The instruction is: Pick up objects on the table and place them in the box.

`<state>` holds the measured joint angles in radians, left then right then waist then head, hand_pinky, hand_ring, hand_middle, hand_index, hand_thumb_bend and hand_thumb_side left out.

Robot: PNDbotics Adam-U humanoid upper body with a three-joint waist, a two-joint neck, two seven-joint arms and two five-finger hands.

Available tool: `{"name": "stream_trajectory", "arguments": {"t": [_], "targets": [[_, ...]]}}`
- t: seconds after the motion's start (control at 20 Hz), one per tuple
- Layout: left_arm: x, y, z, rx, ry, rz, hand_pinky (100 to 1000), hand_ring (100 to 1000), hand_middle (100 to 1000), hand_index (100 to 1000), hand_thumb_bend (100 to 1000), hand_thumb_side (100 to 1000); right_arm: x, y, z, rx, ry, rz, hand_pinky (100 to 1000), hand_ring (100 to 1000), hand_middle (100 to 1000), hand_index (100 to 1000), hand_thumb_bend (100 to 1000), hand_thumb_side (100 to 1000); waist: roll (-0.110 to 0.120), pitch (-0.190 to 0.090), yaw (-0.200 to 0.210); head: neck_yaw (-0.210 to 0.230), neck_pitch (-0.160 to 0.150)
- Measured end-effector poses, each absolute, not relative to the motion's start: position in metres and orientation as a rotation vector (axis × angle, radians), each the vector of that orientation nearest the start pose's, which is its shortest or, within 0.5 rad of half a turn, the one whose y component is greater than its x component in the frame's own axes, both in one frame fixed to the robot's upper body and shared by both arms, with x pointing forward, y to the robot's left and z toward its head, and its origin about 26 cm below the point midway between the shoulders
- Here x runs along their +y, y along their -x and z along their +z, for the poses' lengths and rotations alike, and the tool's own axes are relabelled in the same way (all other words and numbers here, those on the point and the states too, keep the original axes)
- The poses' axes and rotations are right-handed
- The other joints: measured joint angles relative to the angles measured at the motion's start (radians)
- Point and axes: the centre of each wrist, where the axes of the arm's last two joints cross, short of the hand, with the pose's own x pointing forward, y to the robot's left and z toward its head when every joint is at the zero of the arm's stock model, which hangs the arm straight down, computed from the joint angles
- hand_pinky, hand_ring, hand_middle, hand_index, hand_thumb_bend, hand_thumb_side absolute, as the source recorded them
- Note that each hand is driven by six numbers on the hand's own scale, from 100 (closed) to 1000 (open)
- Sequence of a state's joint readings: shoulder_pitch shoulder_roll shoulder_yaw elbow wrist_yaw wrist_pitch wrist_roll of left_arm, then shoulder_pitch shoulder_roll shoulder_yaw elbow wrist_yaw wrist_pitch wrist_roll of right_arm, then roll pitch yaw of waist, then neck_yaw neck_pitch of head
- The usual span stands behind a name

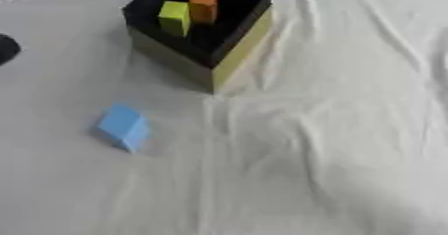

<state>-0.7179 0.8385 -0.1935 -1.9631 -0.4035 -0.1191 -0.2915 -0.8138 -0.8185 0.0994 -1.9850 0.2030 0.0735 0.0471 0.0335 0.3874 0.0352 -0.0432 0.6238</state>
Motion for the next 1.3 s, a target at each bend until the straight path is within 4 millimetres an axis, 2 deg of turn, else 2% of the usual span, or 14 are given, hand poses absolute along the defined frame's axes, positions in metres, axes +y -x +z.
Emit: {"name": "stream_trajectory", "arguments": {"t": [0.45, 0.75, 1.0, 1.3], "targets": [[0.238, -0.324, 0.333, 2.314, 1.002, 2.287, 785, 797, 754, 851, 817, 716, -0.275, -0.292, 0.366, 3.142, -1.045, -1.048, 816, 843, 727, 808, 100, 676, 0.008, 0.0, -0.016, -0.015, 0.0], [0.232, -0.337, 0.323, 2.175, 0.915, 2.508, 781, 802, 756, 857, 756, 643, -0.279, -0.292, 0.365, 3.178, -1.037, -0.988, 815, 834, 720, 805, 100, 710, 0.014, 0.0, -0.021, -0.023, 0.001], [0.231, -0.346, 0.316, 2.124, 0.88, 2.616, 776, 812, 785, 880, 668, 540, -0.281, -0.291, 0.365, 3.2, -1.023, -0.954, 816, 829, 717, 805, 100, 741, 0.017, 0.0, -0.023, -0.03, 0.004], [0.23, -0.361, 0.304, 2.13, 0.853, 2.671, 775, 820, 792, 888, 681, 539, -0.282, -0.291, 0.364, 3.219, -1.023, -0.928, 815, 826, 713, 804, 100, 753, 0.018, 0.0, -0.031, -0.031, 0.008]]}}
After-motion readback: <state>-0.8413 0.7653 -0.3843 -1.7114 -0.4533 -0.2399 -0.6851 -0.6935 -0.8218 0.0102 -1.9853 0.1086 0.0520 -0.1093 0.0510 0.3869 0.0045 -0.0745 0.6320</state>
